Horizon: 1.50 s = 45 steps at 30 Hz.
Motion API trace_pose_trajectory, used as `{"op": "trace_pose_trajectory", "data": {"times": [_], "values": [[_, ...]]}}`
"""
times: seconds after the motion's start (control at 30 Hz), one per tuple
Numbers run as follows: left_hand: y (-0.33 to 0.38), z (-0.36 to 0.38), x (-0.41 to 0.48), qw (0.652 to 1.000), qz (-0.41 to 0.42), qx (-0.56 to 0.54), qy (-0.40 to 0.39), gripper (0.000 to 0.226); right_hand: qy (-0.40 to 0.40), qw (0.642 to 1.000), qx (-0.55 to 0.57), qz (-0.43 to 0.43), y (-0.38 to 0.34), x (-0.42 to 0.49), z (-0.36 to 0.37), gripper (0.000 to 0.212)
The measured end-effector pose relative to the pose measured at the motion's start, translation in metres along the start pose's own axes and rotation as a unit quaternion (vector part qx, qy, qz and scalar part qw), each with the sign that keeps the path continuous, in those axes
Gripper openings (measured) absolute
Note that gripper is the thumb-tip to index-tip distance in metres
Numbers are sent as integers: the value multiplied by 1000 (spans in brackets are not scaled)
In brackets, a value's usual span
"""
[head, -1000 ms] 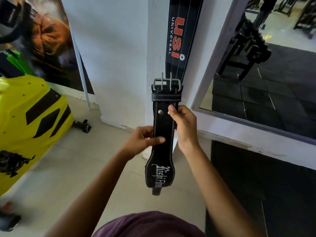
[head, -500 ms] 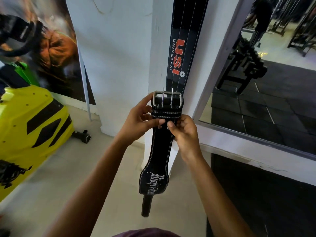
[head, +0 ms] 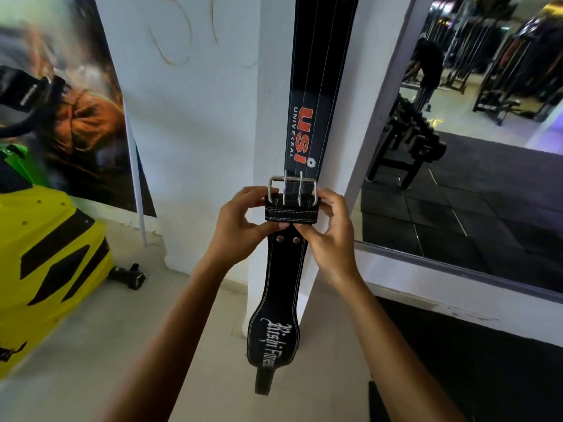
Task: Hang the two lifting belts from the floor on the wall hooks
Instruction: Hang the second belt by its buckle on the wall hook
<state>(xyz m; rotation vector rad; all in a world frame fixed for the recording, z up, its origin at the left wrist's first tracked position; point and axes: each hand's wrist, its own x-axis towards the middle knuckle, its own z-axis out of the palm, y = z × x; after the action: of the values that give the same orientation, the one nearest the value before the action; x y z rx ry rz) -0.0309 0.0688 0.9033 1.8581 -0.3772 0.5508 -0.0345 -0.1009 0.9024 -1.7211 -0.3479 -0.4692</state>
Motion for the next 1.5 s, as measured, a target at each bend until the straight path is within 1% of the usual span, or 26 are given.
{"op": "trace_pose_trajectory", "data": {"times": [0.07,0.13,0.27,0.4,0.53,0.67,0.77,0.87,0.93,1.03,1.13,1.2,1.23,1.3,1.37,1.4,1.5], "values": [[11,-9,20,1000,9,-24,-1,52,11,999,-18,-42,-10,16,2,49],[20,-17,44,999,37,-26,11,53,26,996,-33,-75,-23,37,3,50],[38,-24,87,996,91,-14,15,60,56,989,-64,-120,-46,77,6,62],[60,-35,127,988,156,-14,3,72,69,981,-88,-160,-69,115,4,70],[84,-46,174,980,197,-16,-28,79,80,969,-112,-204,-98,157,-7,74],[124,-61,230,964,257,53,-43,72,52,962,-148,-225,-148,207,-30,74],[154,-73,268,947,302,108,-9,67,16,942,-203,-266,-189,251,-46,78],[181,-85,309,928,336,159,35,70,15,924,-228,-307,-226,293,-55,79],[196,-90,337,919,345,182,50,73,24,912,-232,-337,-243,316,-59,76],[217,-88,379,913,362,182,56,69,34,911,-216,-350,-265,349,-64,71],[236,-83,414,907,359,190,109,64,60,904,-213,-366,-284,385,-67,68],[250,-80,436,913,326,199,143,61,62,913,-198,-352,-294,409,-70,70],[254,-79,445,921,306,194,146,62,61,916,-196,-343,-297,419,-70,72],[261,-76,462,936,281,167,132,75,72,917,-205,-334,-303,438,-69,75],[258,-74,486,947,275,124,115,90,82,917,-221,-323,-304,455,-69,75],[256,-73,497,950,272,107,112,91,88,916,-225,-322,-304,462,-69,75],[253,-66,508,949,275,94,120,80,101,918,-223,-313,-304,475,-69,72]]}}
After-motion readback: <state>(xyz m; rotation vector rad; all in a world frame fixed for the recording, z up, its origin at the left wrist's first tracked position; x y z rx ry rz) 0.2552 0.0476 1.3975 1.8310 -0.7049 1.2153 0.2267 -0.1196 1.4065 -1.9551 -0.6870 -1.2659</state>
